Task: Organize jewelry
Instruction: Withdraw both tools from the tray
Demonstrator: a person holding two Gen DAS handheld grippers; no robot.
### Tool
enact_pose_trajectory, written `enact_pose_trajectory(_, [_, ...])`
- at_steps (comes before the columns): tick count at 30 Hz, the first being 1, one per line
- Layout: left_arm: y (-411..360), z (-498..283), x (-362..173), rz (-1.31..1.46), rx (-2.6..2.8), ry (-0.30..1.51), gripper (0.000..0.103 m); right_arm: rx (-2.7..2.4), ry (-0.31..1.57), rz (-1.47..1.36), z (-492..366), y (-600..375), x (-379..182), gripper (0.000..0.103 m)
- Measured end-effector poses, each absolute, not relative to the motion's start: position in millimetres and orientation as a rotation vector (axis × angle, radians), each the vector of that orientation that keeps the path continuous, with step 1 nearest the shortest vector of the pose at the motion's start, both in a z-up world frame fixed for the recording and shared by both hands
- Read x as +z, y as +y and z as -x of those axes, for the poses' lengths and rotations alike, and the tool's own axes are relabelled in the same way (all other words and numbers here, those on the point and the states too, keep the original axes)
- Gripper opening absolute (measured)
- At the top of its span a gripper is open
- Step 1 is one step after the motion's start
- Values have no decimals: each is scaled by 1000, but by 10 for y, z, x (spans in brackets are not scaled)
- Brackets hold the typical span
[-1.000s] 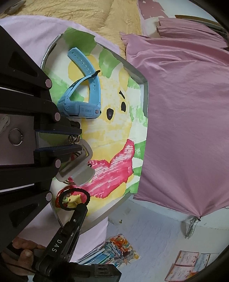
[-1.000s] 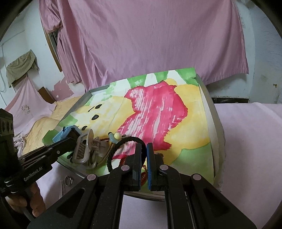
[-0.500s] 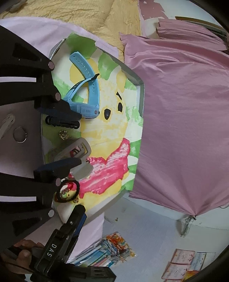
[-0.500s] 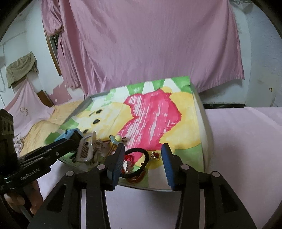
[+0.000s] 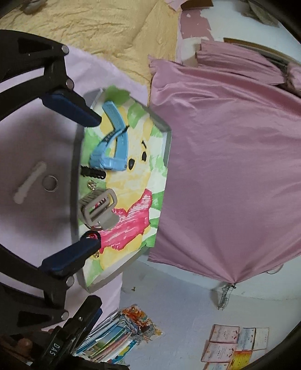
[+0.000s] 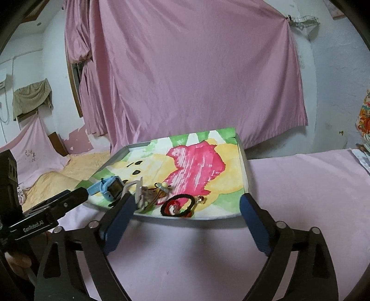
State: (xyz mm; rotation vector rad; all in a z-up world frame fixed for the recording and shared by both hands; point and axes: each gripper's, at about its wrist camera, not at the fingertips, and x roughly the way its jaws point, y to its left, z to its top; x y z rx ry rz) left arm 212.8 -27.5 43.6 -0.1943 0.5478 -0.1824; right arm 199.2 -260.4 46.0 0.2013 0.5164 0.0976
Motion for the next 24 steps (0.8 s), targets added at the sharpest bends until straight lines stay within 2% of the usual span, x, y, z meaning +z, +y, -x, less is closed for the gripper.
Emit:
enact_pose_trajectory(8, [-165, -1711, 455, 149, -148, 463, 102, 107, 438, -188, -1619, -2531, 441, 94])
enact_pose_trajectory(24, [-1, -1289, 281, 163, -133, 426, 102, 99, 374, -127, -1073, -2386, 412, 95])
